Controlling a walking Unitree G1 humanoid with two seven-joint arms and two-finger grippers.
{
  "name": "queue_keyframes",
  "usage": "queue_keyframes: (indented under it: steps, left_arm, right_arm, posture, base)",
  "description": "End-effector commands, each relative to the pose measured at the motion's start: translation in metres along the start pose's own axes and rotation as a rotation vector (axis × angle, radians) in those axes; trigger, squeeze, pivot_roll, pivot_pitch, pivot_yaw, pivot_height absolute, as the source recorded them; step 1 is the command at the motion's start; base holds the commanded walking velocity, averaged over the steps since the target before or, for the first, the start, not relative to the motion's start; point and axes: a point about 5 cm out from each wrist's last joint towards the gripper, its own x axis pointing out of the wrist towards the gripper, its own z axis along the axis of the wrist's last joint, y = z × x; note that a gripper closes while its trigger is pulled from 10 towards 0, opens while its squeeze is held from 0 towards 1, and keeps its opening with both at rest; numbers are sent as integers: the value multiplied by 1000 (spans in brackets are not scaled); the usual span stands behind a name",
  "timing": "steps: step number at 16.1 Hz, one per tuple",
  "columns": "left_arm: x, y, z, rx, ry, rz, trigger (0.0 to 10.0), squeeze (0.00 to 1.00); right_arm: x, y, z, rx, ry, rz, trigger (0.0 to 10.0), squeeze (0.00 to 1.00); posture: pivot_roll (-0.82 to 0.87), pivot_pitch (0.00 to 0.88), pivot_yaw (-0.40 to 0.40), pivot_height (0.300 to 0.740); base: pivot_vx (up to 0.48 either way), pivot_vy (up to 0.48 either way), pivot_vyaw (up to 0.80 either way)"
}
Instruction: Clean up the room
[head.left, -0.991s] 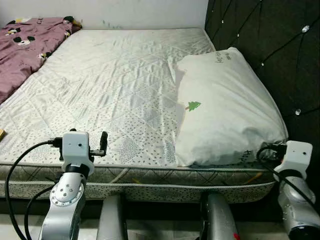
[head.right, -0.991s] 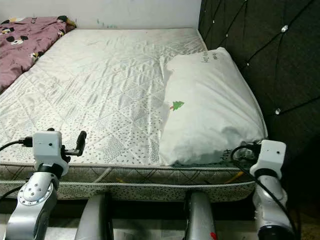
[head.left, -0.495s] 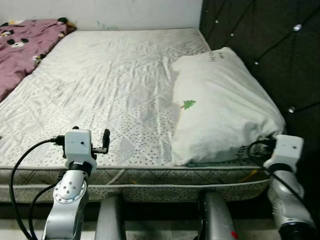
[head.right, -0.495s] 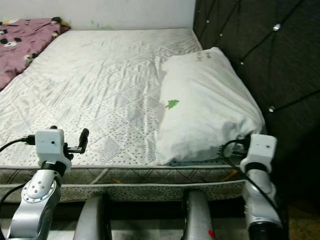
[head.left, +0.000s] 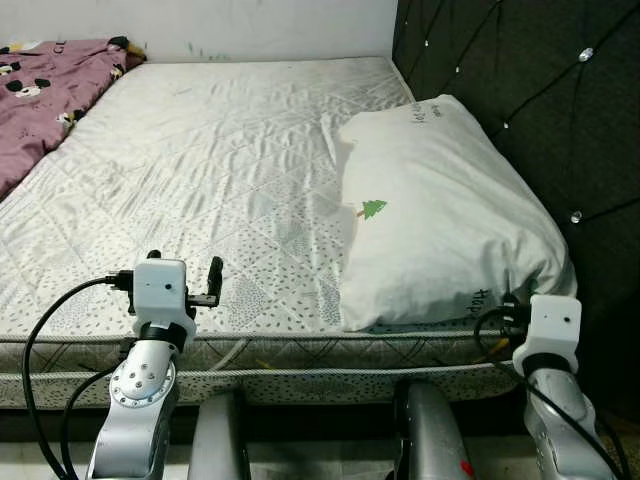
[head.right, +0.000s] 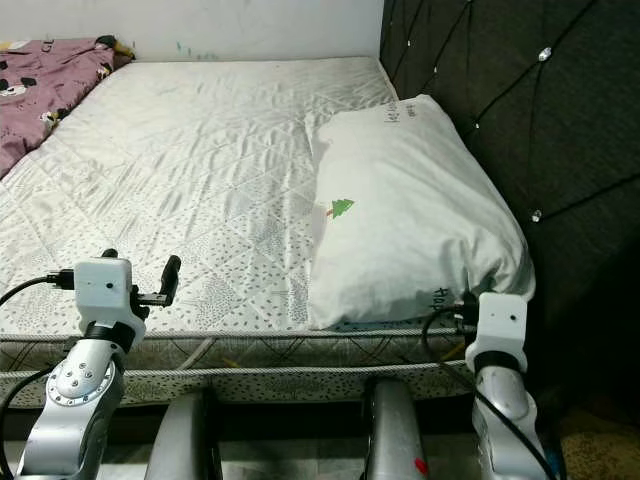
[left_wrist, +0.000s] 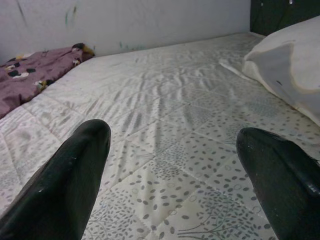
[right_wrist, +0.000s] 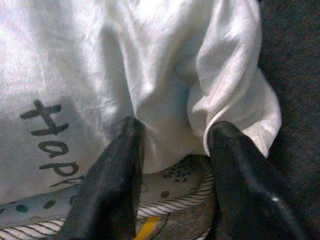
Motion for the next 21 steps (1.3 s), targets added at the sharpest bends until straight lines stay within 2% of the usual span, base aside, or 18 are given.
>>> queue_keyframes:
  steps: [1, 2, 4, 5, 7, 8, 11, 12, 13, 15, 17, 19, 21]
  left_arm:
    - [0, 1, -1, 8, 0, 10, 10000, 0]
    - [0, 1, -1, 7, -1, 11, 10000, 0]
    - [-2, 2, 1, -1, -20, 18, 10000, 0]
    - [-3, 2, 4, -4, -40, 21, 10000, 0]
    - [-5, 0, 8, 10, -64, 6, 10000, 0]
    - [-7, -2, 10, 23, -75, -7, 10000, 0]
    - [-10, 1, 7, 22, -60, 2, 10000, 0]
    - [-11, 0, 7, 28, -58, 1, 10000, 0]
    - [-12, -2, 8, 31, -60, -4, 10000, 0]
    - [-13, 2, 10, 36, -61, 14, 10000, 0]
    - [-16, 5, 7, 38, -46, 29, 10000, 0]
    - [-14, 4, 7, 35, -46, 31, 10000, 0]
    - [-11, 3, 8, 31, -52, 31, 10000, 0]
  right_arm:
    - [-3, 2, 14, -30, -57, 16, 10000, 1000]
    - [-4, 2, 15, -34, -62, 17, 10000, 1000]
    - [-5, 6, 38, -37, -156, 38, 10000, 1000]
    - [0, 11, 54, -23, -220, 51, 10000, 1000]
    - [5, 18, 74, -18, -289, 65, 10000, 1000]
    - [14, 28, 88, 3, -325, 93, 10000, 1000]
    - [30, 50, 89, 32, -287, 164, 10000, 1000]
    - [46, 78, 80, 10, -185, 211, 10000, 1000]
    - [54, 98, 75, -1, -116, 241, 10000, 1000]
    - [60, 114, 64, 84, 46, 270, 10000, 1000]
    - [58, 115, 35, 144, 248, 259, 10000, 1000]
    - [57, 108, 14, 241, 376, 215, 10000, 1000]
    - [61, 102, 20, 276, 333, 196, 10000, 1000]
  posture:
    - [-11, 0, 25, 498]
    - [-11, 0, 25, 498]
    - [-13, 0, 25, 498]
    - [-12, 0, 26, 498]
    - [-3, 0, 25, 498]
    - [4, 0, 24, 498]
    - [17, 0, 20, 498]
    - [35, 0, 13, 498]
    - [46, 0, 9, 498]
    - [69, 0, -1, 498]
    - [79, 0, -9, 498]
    - [76, 0, -8, 498]
    - [65, 0, -1, 498]
  base:
    - [0, 0, 0]
    - [0, 0, 0]
    - [0, 0, 0]
    - [0, 0, 0]
    - [0, 0, 0]
    - [0, 0, 0]
    - [0, 0, 0]
    - [0, 0, 0]
    - [0, 0, 0]
    - [0, 0, 0]
    - [0, 0, 0]
    - [0, 0, 0]
    - [0, 0, 0]
